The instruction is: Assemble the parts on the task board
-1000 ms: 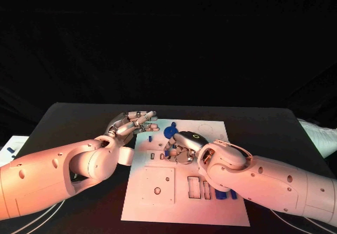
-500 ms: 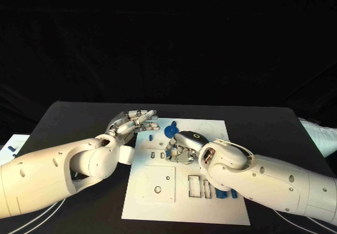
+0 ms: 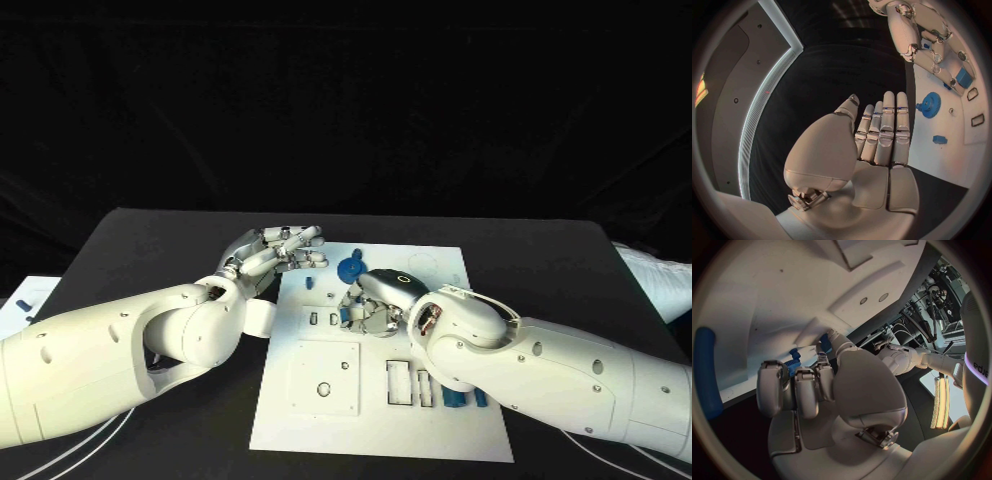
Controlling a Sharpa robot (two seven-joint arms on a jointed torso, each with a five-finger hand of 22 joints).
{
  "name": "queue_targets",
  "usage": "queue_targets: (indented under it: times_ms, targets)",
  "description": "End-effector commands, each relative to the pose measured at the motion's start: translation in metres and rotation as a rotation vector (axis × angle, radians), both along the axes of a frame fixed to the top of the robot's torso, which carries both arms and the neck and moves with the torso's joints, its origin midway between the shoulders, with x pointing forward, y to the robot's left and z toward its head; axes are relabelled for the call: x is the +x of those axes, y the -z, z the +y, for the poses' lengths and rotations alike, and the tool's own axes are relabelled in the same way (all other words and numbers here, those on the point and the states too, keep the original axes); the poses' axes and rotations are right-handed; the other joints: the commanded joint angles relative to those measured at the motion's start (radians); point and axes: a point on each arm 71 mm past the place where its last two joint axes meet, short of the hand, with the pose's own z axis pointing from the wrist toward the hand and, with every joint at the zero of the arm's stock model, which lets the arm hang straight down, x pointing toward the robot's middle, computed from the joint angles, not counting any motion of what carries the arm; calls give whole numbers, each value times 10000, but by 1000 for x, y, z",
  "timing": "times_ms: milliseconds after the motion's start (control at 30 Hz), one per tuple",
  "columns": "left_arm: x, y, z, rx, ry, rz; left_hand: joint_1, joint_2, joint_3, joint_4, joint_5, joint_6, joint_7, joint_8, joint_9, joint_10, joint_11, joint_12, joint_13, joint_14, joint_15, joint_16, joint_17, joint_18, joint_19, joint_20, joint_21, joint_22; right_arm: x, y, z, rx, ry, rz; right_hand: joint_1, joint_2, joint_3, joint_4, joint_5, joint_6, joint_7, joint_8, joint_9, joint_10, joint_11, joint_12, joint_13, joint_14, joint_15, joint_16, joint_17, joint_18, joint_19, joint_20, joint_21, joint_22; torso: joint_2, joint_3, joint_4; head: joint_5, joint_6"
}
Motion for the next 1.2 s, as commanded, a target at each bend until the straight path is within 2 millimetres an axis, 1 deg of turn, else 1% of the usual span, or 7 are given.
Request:
queue_targets:
  times_ms: [33, 567, 767, 900, 1033, 1100, 1200]
  targets:
    - [0, -1, -2, -136, 177, -37, 68, 28, 26, -49, -6, 25, 51, -43, -11, 17, 17, -59, -7, 78, 10, -64, 8, 107, 71, 6, -58, -17, 0, 13, -5, -624, 264, 428, -151, -31, -100, 37, 60, -132, 37, -60, -14, 2, 87, -134, 1151, 933, 96, -43, 2067, 8, -103, 21, -55, -45, 8, 2, -3, -7, 1]
    - [0, -1, -2, -133, 179, -27, 68, 28, 26, -49, -6, 25, 51, -43, -11, 17, 17, -59, -7, 78, 10, -64, 8, 107, 71, 6, -58, -17, 0, 6, -5, 249, 473, -99, -461, -233, -612, 363, 48, -705, 159, -57, -78, -239, 213, -553, 857, 902, 210, -114, 1932, 54, -230, 142, -188, -247, 2, 6, 5, -8, -3]
    - [0, 0, -1, -126, 173, -17, 68, 28, 26, -49, -6, 25, 51, -43, -11, 17, 17, -59, -7, 78, 10, -64, 8, 107, 71, 6, -58, -17, -6, -3, -4, 1385, 332, -678, -491, -330, -850, 483, 129, -841, 182, -43, -74, -382, 236, -791, 685, 883, 231, -154, 1855, 81, -312, 167, -265, -372, 10, 11, 3, 9, -8]
    - [1, 1, -1, -91, 195, 70, 61, 28, 32, -54, -7, 25, 52, -50, -11, 17, 18, -67, -8, 83, 10, -74, 17, 107, 71, 6, -59, -19, -11, -11, -6, 2306, 28, -1124, -449, -381, -1018, 557, 353, -937, 200, -49, -69, -388, 248, -797, 669, 892, 241, -141, 1892, 78, -297, 176, -269, -362, 0, 13, 3, 5, -22]
    - [1, 3, -1, 174, 257, 304, -16, 24, 94, -61, -12, 64, -51, -91, -6, 518, -175, 105, 92, 1002, -258, 408, 374, 145, 678, -219, 355, 171, -13, -20, -14, 3229, -568, -1303, -489, -391, -1273, 732, 360, -1168, 261, -70, -90, -397, 303, -798, 657, 891, 283, -146, 1891, 86, -327, 208, -305, -409, -11, -13, -1, 16, 6]
    - [1, 5, -1, 397, 274, 467, -39, 5, 131, -60, -10, 93, -88, -105, -4, 623, -222, 124, 102, 1190, -331, 536, 515, 135, 842, -305, 502, 245, -13, -27, -21, 3692, -868, -1457, -456, -355, -1344, 770, 376, -1221, 275, -66, -90, -463, 317, -900, 583, 864, 296, -200, 1783, 104, -385, 221, -354, -491, -19, -17, 4, 20, 4]
    - [3, 9, 2, 1026, 223, 889, 113, 4, 324, -181, 4, 110, -116, -147, -7, 606, -268, 52, 68, 1574, -450, 874, 806, 128, 1139, -450, 820, 415, -15, -39, -35, 4146, -1141, -1731, -334, -255, -1428, 801, 587, -1188, 264, -30, -62, -516, 310, -973, 524, 855, 295, -220, 1752, 108, -394, 230, -374, -507, -18, -14, 3, -26, 41]
